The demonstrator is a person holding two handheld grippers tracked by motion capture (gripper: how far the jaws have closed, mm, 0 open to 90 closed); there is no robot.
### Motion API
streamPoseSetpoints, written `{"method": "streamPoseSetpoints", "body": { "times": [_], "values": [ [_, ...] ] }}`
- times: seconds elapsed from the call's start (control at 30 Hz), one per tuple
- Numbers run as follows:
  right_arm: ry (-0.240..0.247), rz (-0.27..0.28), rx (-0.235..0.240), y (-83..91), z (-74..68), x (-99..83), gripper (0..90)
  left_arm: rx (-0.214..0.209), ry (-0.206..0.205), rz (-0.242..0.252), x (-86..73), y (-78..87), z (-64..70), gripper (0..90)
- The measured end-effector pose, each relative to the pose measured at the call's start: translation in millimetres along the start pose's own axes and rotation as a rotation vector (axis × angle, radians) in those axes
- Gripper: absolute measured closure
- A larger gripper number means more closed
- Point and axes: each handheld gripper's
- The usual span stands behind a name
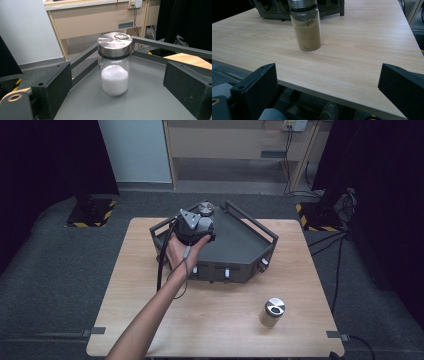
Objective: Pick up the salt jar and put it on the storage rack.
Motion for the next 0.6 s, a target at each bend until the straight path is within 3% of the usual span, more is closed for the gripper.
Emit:
{"method": "streamPoseSetpoints", "body": {
  "times": [0.37,0.6],
  "values": [
    [0.011,0.002,0.001,0.3,-0.7,0.2,2.9,-0.01,0.008,0.046,-32.9,58.2,-2.9,7.7],
    [0.012,-0.002,0.0,0.4,-0.1,-0.4,2.9,-0.028,-0.004,0.016,-53.3,94.1,-12.8,7.7]
  ]
}}
Point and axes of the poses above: each handheld gripper's, and its own axes: y roughly backward along the jaws, x roughly out of its top, z roughly to its right, and after that the axes turned 7 degrees about -y, right-handed
